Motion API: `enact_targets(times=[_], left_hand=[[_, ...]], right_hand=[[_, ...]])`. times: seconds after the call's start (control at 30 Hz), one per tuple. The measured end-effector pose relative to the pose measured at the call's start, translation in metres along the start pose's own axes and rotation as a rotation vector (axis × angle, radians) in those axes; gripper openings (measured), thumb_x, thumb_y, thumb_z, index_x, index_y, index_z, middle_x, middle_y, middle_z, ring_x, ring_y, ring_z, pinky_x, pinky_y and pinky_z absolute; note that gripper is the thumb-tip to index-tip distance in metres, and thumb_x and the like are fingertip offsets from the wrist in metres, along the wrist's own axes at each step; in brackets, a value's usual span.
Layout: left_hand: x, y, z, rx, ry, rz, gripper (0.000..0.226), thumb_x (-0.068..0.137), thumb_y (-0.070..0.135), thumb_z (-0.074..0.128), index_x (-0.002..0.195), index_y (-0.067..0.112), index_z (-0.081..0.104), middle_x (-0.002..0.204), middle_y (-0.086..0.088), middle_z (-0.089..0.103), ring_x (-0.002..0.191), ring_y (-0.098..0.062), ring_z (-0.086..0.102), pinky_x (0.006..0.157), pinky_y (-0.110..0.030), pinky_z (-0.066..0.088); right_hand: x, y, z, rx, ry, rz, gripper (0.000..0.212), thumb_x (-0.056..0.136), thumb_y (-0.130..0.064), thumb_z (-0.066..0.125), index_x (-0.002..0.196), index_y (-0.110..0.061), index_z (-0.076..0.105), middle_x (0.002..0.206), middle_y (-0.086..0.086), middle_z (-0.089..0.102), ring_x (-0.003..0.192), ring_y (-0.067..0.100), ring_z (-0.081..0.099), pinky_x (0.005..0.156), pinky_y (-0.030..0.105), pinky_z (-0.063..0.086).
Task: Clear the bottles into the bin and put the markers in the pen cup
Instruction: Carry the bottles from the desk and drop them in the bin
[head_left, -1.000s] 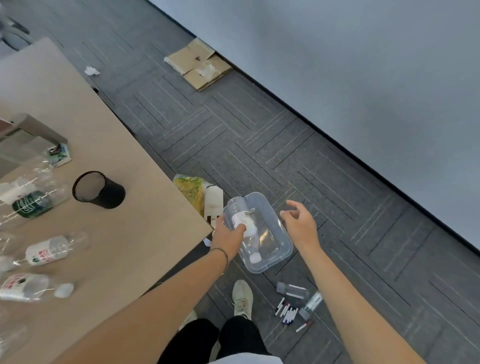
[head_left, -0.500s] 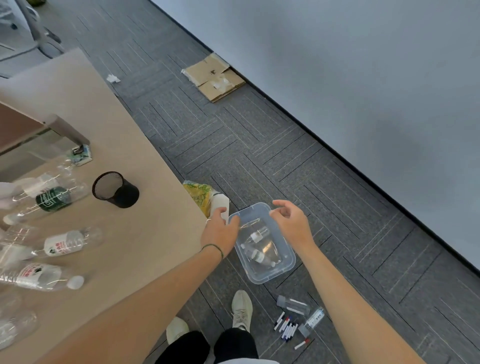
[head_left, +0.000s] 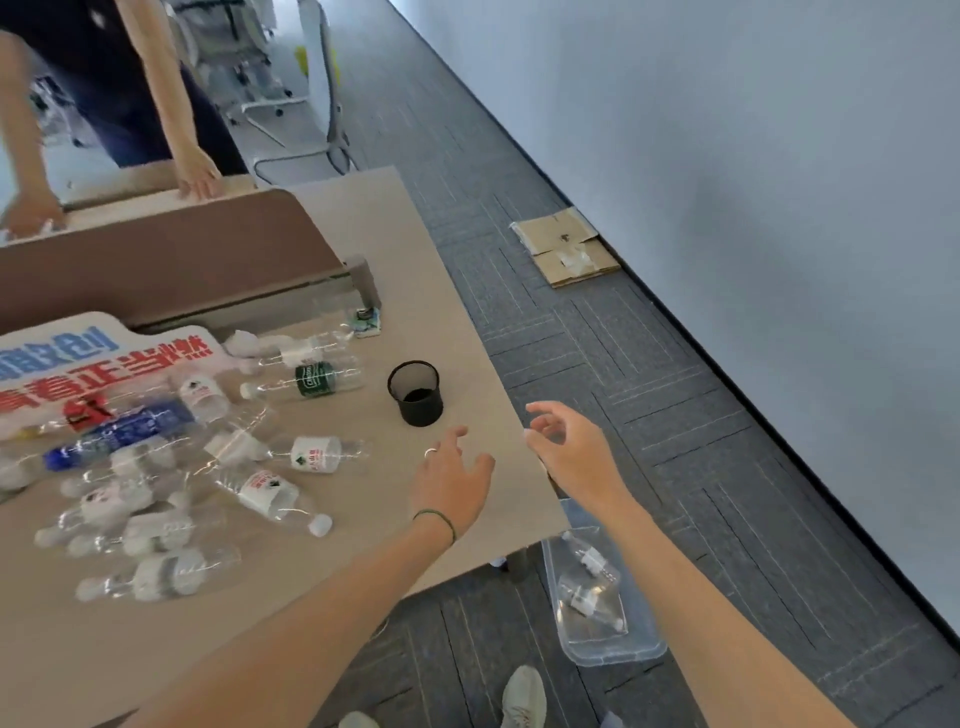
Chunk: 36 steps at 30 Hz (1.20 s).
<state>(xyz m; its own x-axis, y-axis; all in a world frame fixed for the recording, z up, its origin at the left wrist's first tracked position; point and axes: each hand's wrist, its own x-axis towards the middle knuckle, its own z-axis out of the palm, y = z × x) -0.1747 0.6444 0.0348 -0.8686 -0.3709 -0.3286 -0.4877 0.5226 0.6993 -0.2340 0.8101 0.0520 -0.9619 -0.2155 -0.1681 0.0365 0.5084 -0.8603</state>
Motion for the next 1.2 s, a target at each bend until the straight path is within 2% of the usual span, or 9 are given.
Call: enact_targets(times=[0.13, 0.27, 0.57, 0.7, 0.8, 0.87, 1.0, 1.13, 1.2], left_hand=[[0.001, -0.043, -0.069, -0.007, 0.067, -0.012, 0.056, 0.096, 0.038, 0.052, 0.149, 0.027, 0.040, 0.136, -0.005, 0.054, 0.124, -0.027, 0.053, 0.105, -0.045, 0.045], [0.004, -0.093, -0.135, -0.005, 0.155, -0.033, 0.050, 0.095, 0.039, 0.051, 0.144, 0.031, 0.044, 0.133, -0.001, 0.056, 0.121, -0.024, 0.054, 0.086, -0.035, 0.041], [0.001, -0.213, -0.246, -0.003, 0.211, -0.108, 0.046, 0.096, 0.043, 0.051, 0.141, 0.034, 0.044, 0.131, -0.003, 0.061, 0.120, -0.027, 0.057, 0.095, -0.044, 0.050], [-0.002, -0.260, -0.265, -0.071, 0.214, -0.194, 0.050, 0.092, 0.034, 0.052, 0.141, 0.033, 0.045, 0.129, -0.001, 0.057, 0.118, -0.028, 0.057, 0.099, -0.048, 0.049], [-0.006, -0.286, -0.271, -0.129, 0.237, -0.254, 0.049, 0.089, 0.032, 0.052, 0.138, 0.035, 0.046, 0.119, 0.007, 0.050, 0.107, -0.025, 0.059, 0.090, -0.043, 0.053], [-0.006, -0.302, -0.271, -0.164, 0.249, -0.296, 0.048, 0.085, 0.032, 0.052, 0.133, 0.034, 0.049, 0.118, 0.004, 0.054, 0.101, -0.025, 0.061, 0.085, -0.045, 0.057], [-0.016, -0.327, -0.267, -0.200, 0.280, -0.376, 0.043, 0.087, 0.028, 0.056, 0.130, 0.034, 0.051, 0.114, 0.005, 0.052, 0.092, -0.020, 0.062, 0.078, -0.043, 0.060], [-0.017, -0.342, -0.264, -0.242, 0.316, -0.443, 0.049, 0.088, 0.022, 0.058, 0.135, 0.030, 0.050, 0.127, -0.002, 0.050, 0.107, -0.017, 0.051, 0.086, -0.032, 0.046], [-0.018, -0.347, -0.263, -0.206, 0.300, -0.453, 0.053, 0.084, 0.023, 0.056, 0.136, 0.032, 0.050, 0.123, 0.001, 0.050, 0.112, -0.020, 0.049, 0.090, -0.038, 0.049]], right_hand=[[0.005, -0.059, 0.068, -0.021, -0.081, -0.091, 0.035, 0.092, -0.028, 0.067, 0.127, -0.027, 0.067, 0.105, -0.009, 0.069, 0.104, 0.010, 0.062, 0.093, 0.032, 0.050], [0.001, -0.111, 0.142, -0.068, -0.166, -0.133, 0.036, 0.090, -0.029, 0.070, 0.126, -0.030, 0.068, 0.106, -0.010, 0.069, 0.103, 0.005, 0.062, 0.092, 0.028, 0.048], [-0.007, -0.179, 0.275, -0.223, -0.294, -0.189, 0.035, 0.091, -0.023, 0.070, 0.126, -0.024, 0.068, 0.105, -0.008, 0.069, 0.103, 0.011, 0.063, 0.090, 0.029, 0.049], [-0.002, -0.185, 0.320, -0.349, -0.353, -0.150, 0.036, 0.091, -0.034, 0.069, 0.126, -0.028, 0.067, 0.103, -0.013, 0.067, 0.102, 0.013, 0.064, 0.090, 0.034, 0.051], [0.007, -0.181, 0.347, -0.525, -0.406, -0.098, 0.039, 0.088, -0.032, 0.064, 0.127, -0.035, 0.064, 0.117, -0.009, 0.071, 0.107, 0.016, 0.065, 0.084, 0.031, 0.049], [0.015, -0.172, 0.366, -0.630, -0.468, -0.100, 0.048, 0.083, -0.025, 0.061, 0.131, -0.033, 0.061, 0.120, -0.005, 0.070, 0.110, 0.022, 0.065, 0.086, 0.034, 0.052], [0.030, -0.149, 0.401, -0.828, -0.498, -0.133, 0.054, 0.083, -0.030, 0.066, 0.135, -0.023, 0.052, 0.123, 0.003, 0.067, 0.113, 0.029, 0.063, 0.083, 0.034, 0.050], [0.040, -0.129, 0.429, -0.959, -0.473, -0.178, 0.067, 0.088, -0.033, 0.071, 0.143, -0.016, 0.037, 0.131, 0.009, 0.058, 0.116, 0.030, 0.062, 0.079, 0.036, 0.049], [0.043, -0.118, 0.437, -0.940, -0.473, -0.173, 0.074, 0.088, -0.035, 0.072, 0.146, -0.014, 0.031, 0.135, 0.013, 0.055, 0.118, 0.034, 0.061, 0.085, 0.040, 0.054]])
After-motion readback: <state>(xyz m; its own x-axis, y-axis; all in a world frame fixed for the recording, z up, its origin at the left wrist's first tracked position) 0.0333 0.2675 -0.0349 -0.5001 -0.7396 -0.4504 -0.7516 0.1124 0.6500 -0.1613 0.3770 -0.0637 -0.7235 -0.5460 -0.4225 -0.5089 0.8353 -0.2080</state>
